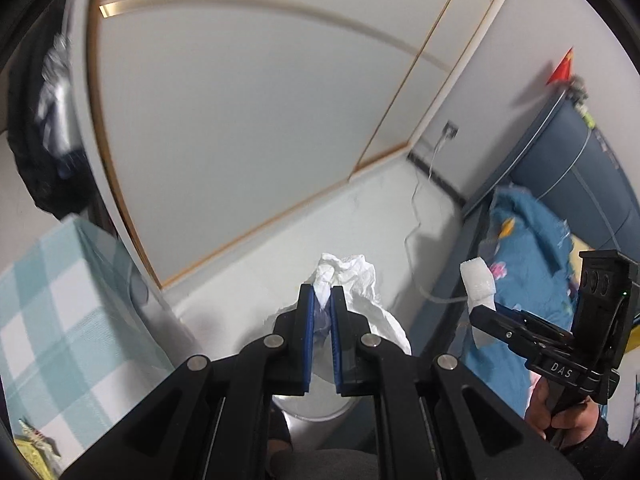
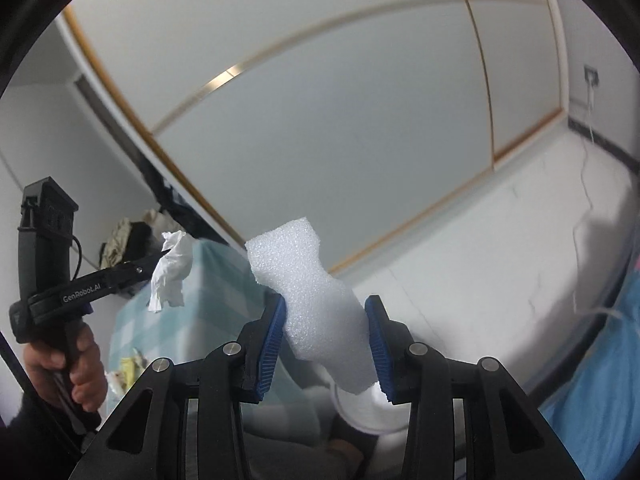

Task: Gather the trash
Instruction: 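Carry the foam in the right gripper and tissue in the left gripper to the bin, then open the right gripper over the bin while the left gripper opens to drop the tissue, then move both open grippers back from the bin to the table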

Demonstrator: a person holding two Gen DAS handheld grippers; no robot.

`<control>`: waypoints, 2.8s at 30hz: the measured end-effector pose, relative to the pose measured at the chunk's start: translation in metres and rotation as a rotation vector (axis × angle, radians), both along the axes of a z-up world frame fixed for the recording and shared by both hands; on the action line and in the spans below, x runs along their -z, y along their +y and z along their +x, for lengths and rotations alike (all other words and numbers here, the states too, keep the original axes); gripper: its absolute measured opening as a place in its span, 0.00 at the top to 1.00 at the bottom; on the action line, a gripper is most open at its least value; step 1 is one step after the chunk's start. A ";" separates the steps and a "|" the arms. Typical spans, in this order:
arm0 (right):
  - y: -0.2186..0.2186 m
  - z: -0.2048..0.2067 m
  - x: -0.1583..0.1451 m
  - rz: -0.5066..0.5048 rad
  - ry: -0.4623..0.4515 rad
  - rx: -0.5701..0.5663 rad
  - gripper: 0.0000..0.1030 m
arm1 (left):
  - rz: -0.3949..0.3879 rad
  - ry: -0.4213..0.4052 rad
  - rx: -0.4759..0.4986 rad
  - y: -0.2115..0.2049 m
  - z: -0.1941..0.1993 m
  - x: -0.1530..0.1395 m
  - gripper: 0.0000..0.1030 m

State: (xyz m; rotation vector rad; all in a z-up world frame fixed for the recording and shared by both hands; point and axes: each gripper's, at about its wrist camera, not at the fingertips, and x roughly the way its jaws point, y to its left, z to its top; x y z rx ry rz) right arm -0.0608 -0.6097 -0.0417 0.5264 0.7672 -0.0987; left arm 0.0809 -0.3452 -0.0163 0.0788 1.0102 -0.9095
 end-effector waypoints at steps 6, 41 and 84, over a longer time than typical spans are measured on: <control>-0.016 0.025 0.070 0.059 0.153 0.007 0.62 | 0.077 0.136 0.022 -0.019 0.008 0.056 0.96; -0.034 0.038 0.190 0.143 0.406 0.054 0.28 | 0.315 0.437 0.121 -0.073 0.008 0.184 0.96; -0.008 0.045 0.097 -0.091 0.317 0.091 0.18 | 0.284 0.154 0.038 -0.050 0.004 0.112 0.60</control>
